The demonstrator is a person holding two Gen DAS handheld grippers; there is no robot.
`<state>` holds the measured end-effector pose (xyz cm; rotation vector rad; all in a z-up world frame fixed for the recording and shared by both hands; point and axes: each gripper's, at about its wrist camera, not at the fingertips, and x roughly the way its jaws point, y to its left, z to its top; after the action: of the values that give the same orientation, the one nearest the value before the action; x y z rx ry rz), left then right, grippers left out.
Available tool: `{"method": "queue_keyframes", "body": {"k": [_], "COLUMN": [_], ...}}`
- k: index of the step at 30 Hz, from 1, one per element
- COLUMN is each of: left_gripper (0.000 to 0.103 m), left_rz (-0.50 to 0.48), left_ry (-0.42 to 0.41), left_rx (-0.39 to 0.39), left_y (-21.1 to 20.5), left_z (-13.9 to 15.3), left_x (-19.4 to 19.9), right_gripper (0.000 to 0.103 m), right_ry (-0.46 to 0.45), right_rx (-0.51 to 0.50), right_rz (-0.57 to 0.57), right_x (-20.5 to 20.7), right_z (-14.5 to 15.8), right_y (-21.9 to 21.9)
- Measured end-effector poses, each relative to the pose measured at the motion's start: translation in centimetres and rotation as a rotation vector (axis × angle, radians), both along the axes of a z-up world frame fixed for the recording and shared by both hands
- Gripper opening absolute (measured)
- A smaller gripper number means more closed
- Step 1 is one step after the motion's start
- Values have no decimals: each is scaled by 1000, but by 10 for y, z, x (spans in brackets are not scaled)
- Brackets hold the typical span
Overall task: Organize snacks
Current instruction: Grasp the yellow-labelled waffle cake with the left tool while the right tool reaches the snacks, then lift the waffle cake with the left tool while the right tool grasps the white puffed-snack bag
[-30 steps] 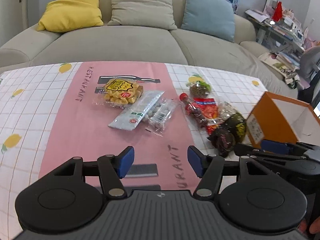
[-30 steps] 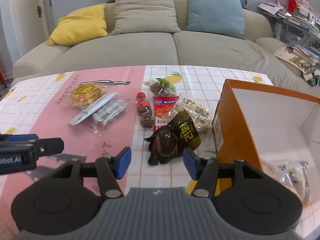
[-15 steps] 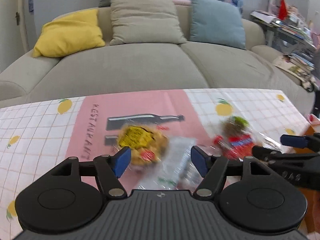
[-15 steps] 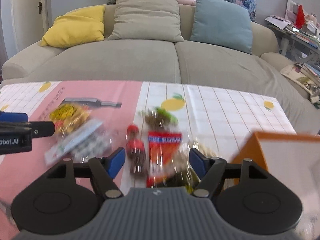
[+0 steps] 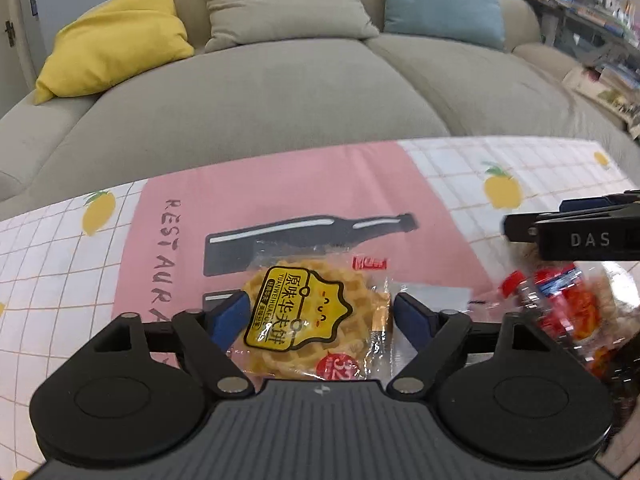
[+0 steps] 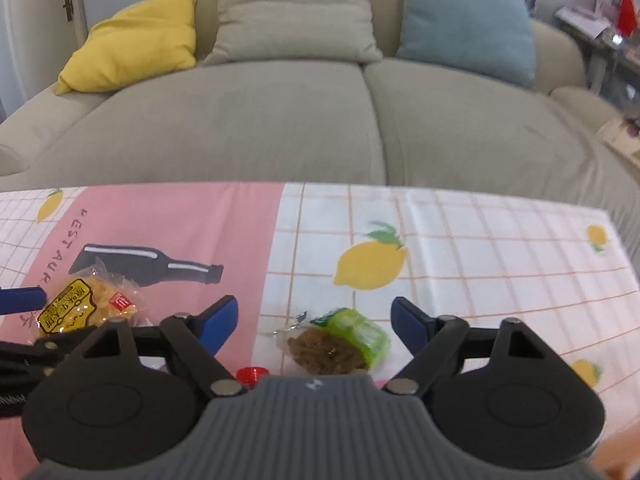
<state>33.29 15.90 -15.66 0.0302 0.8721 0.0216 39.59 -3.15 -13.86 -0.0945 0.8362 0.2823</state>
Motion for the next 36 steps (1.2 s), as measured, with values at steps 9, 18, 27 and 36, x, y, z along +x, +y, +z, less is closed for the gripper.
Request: {"method": "queue_keyframes", "body": {"k": [9,18,27,36], "left_gripper": [72,60,60,90], "left_rz": [14,-9,8,81], "left_ry": [58,84,136,161], "left_rx": [-4,-21,-6,-204], "left_y": [2,-22,-28,-5], "left_z": [-5,4,13,30], "left_x": [-12,-71,-136,-142], "right_gripper": [55,53,58,74], "right_ry": [32,10,6,36], "right_rx": [-30,-5,56,190], "right_rz": [52,75,194,29], "right_x": [-24,-95,-156,-149], "right_z": [-14,-15,-11,21], "right_y": [2,-2,-16,-70]}}
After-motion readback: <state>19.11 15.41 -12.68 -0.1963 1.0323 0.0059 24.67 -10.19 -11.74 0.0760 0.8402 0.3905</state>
